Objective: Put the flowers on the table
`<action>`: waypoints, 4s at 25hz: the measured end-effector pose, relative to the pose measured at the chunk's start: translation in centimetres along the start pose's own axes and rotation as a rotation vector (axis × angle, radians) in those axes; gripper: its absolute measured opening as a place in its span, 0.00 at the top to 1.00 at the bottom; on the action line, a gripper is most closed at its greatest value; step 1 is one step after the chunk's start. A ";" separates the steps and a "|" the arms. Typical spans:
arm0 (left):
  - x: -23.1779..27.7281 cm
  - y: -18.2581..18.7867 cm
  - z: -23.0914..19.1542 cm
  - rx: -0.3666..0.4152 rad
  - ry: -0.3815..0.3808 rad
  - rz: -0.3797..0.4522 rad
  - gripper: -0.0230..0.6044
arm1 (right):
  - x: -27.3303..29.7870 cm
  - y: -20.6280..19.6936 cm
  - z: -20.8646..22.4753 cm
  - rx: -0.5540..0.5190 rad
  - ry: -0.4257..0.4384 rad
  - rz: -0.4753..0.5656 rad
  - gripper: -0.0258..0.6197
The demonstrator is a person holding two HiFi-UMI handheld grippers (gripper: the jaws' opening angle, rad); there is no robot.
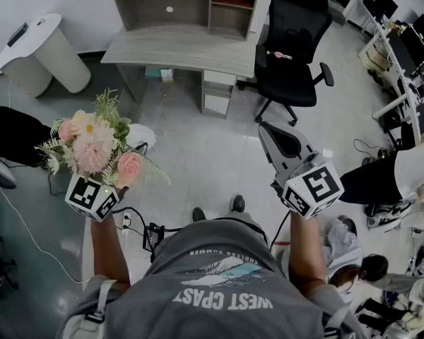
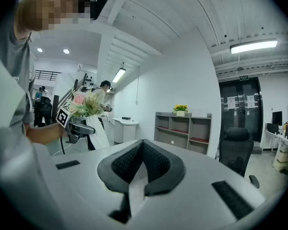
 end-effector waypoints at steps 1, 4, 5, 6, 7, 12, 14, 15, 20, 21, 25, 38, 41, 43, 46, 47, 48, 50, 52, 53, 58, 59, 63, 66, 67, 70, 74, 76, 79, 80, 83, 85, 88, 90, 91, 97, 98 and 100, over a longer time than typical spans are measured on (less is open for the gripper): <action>0.0 0.0 0.0 0.000 0.000 0.001 0.41 | 0.0 0.0 0.0 -0.002 0.001 0.000 0.92; -0.1 -0.1 0.1 0.001 -0.001 0.001 0.41 | -0.2 0.0 -0.1 -0.005 0.001 -0.001 0.92; -0.1 -0.1 0.1 0.000 -0.002 0.001 0.41 | -0.2 0.1 -0.1 -0.007 0.000 -0.001 0.92; -0.1 -0.1 0.1 0.000 -0.004 0.002 0.41 | -0.2 0.2 -0.2 -0.009 -0.001 -0.002 0.92; -0.1 -0.1 0.0 0.000 -0.006 0.003 0.41 | -0.2 0.3 -0.3 -0.011 -0.002 -0.003 0.92; 0.1 -0.2 0.0 0.000 -0.019 0.019 0.41 | -0.6 0.6 -0.4 -0.025 -0.013 -0.006 0.92; 0.1 0.0 0.1 -0.001 -0.026 0.024 0.41 | -1.0 0.9 -0.4 -0.011 -0.022 0.006 0.92; 0.1 0.0 0.2 -0.002 -0.031 0.024 0.41 | -1.2 1.1 -0.4 0.001 -0.027 0.014 0.92; -0.1 0.8 0.3 -0.004 -0.073 0.008 0.41 | -2.1 2.0 -0.9 0.047 -0.058 0.027 0.91; -0.3 1.2 0.1 -0.006 -0.079 -0.001 0.41 | -2.1 2.1 -1.2 0.062 -0.064 0.021 0.91; -2.5 2.9 -1.4 -0.001 -0.084 -0.033 0.41 | -1.2 3.2 -2.8 0.107 -0.076 0.009 0.91; -3.0 1.7 -0.1 0.063 -0.015 -0.067 0.41 | 1.9 -0.3 -2.0 0.136 0.006 0.061 0.91; -2.0 1.6 -0.2 0.062 0.011 -0.086 0.41 | 3.0 -0.2 -0.4 0.142 0.032 0.064 0.91; -1.3 0.7 -0.6 0.058 0.030 -0.084 0.41 | 4.1 -0.8 0.4 0.133 0.049 0.066 0.91; -1.0 -0.3 -0.9 0.051 0.055 -0.068 0.41 | 5.6 -1.5 0.8 0.123 0.068 0.069 0.91; -1.0 -0.4 -1.0 0.053 0.065 -0.066 0.41 | 6.0 -1.5 0.9 0.121 0.076 0.071 0.91; -1.0 -0.5 -1.1 0.056 0.074 -0.065 0.41 | 6.3 -1.5 0.9 0.118 0.087 0.075 0.91; -1.0 -0.6 -1.1 0.058 0.094 -0.063 0.41 | 6.8 -1.5 1.1 0.107 0.111 0.083 0.91; -1.0 -0.6 -1.1 0.061 0.120 -0.062 0.41 | 7.2 -1.3 1.5 0.100 0.132 0.091 0.91; -0.9 -0.4 -1.1 0.062 0.130 -0.062 0.41 | 7.3 -1.2 1.8 0.098 0.141 0.095 0.91; -0.7 0.4 -0.5 0.074 0.168 -0.055 0.41 | 7.3 -1.2 2.8 0.092 0.169 0.113 0.91; -0.7 0.1 -0.7 0.078 0.173 -0.053 0.41 | 7.5 -1.4 2.7 0.094 0.167 0.115 0.91; -0.9 -0.7 -1.3 0.079 0.148 -0.062 0.41 | 7.8 -2.2 1.9 0.111 0.147 0.106 0.91; -0.9 -0.8 -1.5 0.075 0.115 -0.058 0.41 | 7.5 -2.6 1.1 0.113 0.131 0.090 0.91; -0.9 -0.8 -1.5 0.073 0.107 -0.057 0.41 | 7.2 -2.7 1.0 0.113 0.126 0.087 0.91; -0.3 -0.8 -1.3 0.072 0.077 -0.055 0.41 | 5.9 -2.6 0.9 0.108 0.103 0.082 0.91; 1.7 -0.1 -1.1 0.086 0.016 -0.031 0.41 | 3.5 -2.4 1.9 0.104 0.024 0.082 0.91; 1.6 0.1 -0.5 0.098 -0.008 -0.021 0.41 | 2.1 -2.4 1.2 0.113 -0.011 0.083 0.91; 0.5 -0.1 0.2 0.128 -0.037 0.002 0.41 | 0.6 -2.9 -1.1 0.105 -0.026 0.093 0.91; 0.1 0.0 0.4 0.132 -0.048 0.010 0.41 | 0.1 -2.9 -1.8 0.100 -0.028 0.095 0.91; -1.5 0.8 1.2 0.139 -0.074 0.024 0.41 | -1.5 -2.1 -3.8 0.092 -0.050 0.104 0.91; -2.4 0.8 1.9 0.148 -0.087 0.022 0.41 | -2.8 -1.8 -4.9 0.094 -0.064 0.113 0.91; -2.3 1.5 2.6 0.156 -0.112 0.020 0.41 | -4.3 -1.1 -5.5 0.088 -0.075 0.118 0.91; -1.6 2.4 2.5 0.151 -0.144 0.021 0.41 | -4.6 -0.5 -5.2 0.089 -0.095 0.117 0.91; -1.2 2.7 2.4 0.150 -0.157 0.021 0.41 | -4.6 -0.3 -5.1 0.089 -0.106 0.117 0.91; -1.3 1.6 0.5 0.161 -0.184 0.032 0.41 | -4.0 -1.4 -6.2 0.120 -0.153 0.123 0.91; -1.2 1.4 0.3 0.160 -0.191 0.034 0.41 | -4.0 -1.6 -6.3 0.128 -0.164 0.125 0.91; -1.0 1.1 0.1 0.162 -0.206 0.038 0.41 | -3.9 -0.7 -6.7 0.105 -0.183 0.127 0.91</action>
Point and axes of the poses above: the fingertips, and each gripper's own axes: x forward along the fingers, z to its right, y out of its top, the point moved 4 cm from there along -x, backward along the fingers, and after that the axes turned 5 degrees about -y, right-handed, at the moved point
